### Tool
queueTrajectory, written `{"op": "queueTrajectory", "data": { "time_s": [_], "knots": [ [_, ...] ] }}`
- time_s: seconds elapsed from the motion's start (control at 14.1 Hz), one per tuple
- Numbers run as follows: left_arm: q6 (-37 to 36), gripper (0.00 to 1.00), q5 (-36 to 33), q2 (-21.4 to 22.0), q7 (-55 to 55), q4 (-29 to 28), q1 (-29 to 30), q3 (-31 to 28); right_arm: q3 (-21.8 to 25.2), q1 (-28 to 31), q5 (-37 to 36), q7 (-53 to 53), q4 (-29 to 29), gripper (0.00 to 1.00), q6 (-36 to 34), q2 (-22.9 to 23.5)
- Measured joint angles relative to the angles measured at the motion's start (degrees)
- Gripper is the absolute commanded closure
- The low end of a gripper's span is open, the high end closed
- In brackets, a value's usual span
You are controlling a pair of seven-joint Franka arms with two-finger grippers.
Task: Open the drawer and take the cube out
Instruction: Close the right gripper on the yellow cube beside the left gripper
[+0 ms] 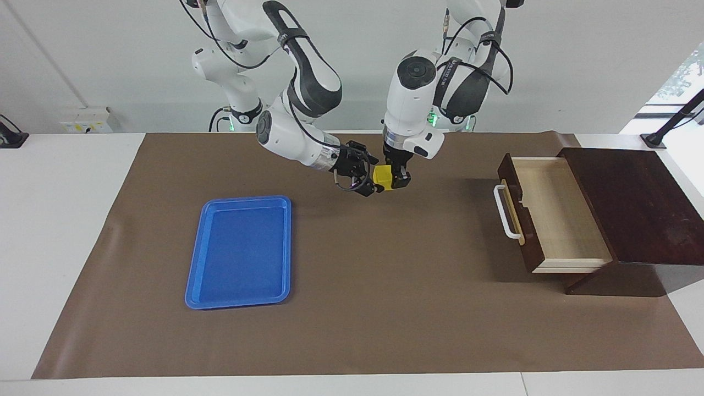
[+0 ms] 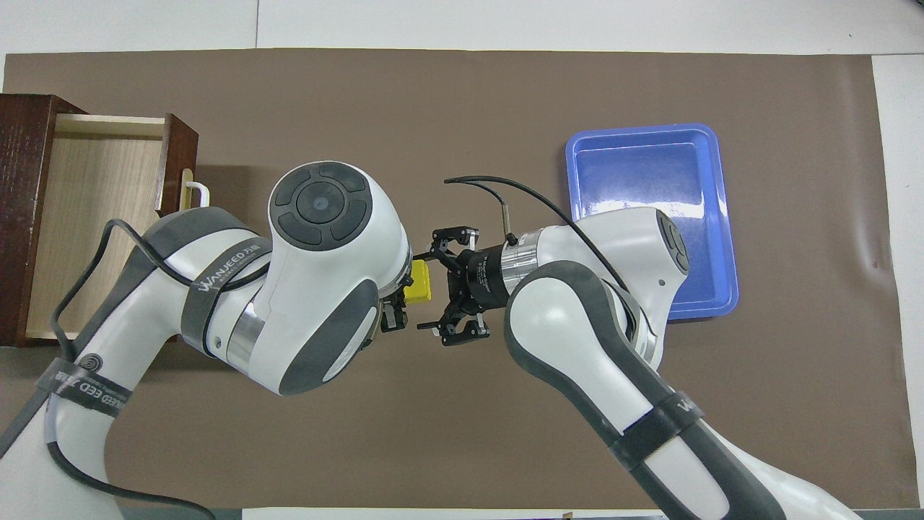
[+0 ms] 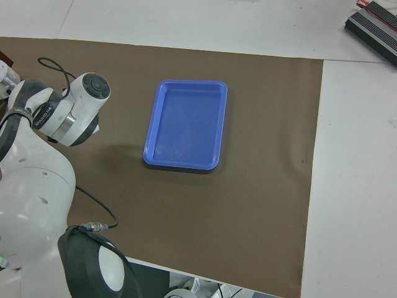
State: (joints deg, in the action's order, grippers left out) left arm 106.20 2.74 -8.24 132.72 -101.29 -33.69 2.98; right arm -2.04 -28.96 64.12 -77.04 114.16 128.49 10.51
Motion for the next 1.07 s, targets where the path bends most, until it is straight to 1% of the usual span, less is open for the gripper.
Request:
{"op": "queueTrajectory", "data": {
  "time_s": [0.07, 0.14, 0.21, 0.28, 0.36, 0.43, 0.5, 1.07],
  "knots": [
    [0.01, 1.0, 0.0, 0.0, 0.0, 0.0, 0.0, 0.0, 0.0, 0.0, 0.0, -0.01, 0.02, 0.0, 0.01, 0.05],
    [0.01, 1.0, 0.0, 0.0, 0.0, 0.0, 0.0, 0.0, 0.0, 0.0, 0.01, -0.02, 0.02, 0.02, 0.04, 0.07],
    [0.02, 1.0, 0.0, 0.0, 0.0, 0.0, 0.0, 0.0, 0.0, 0.0, 0.01, -0.03, 0.02, 0.09, 0.06, 0.08],
    [0.03, 1.0, 0.0, 0.0, 0.0, 0.0, 0.0, 0.0, 0.0, 0.0, 0.01, -0.04, 0.02, 0.21, 0.07, 0.08],
    [0.04, 1.0, 0.0, 0.0, 0.0, 0.0, 0.0, 0.0, 0.0, 0.0, 0.02, -0.04, 0.02, 0.53, 0.07, 0.08],
    [-0.02, 1.0, 0.02, 0.01, 0.0, -0.02, 0.0, 0.01, 0.01, 0.0, 0.02, -0.04, 0.01, 0.97, 0.31, 0.09],
    [-0.07, 1.0, 0.08, 0.03, 0.0, -0.13, -0.02, 0.08, 0.06, 0.01, 0.04, -0.04, -0.02, 1.0, 1.02, 0.1],
    [-0.1, 1.0, 0.18, 0.28, -0.16, -0.47, -0.1, 0.12, 0.33, 0.0, 0.09, -0.5, -0.2, 1.0, 1.39, 0.13]
  ]
}}
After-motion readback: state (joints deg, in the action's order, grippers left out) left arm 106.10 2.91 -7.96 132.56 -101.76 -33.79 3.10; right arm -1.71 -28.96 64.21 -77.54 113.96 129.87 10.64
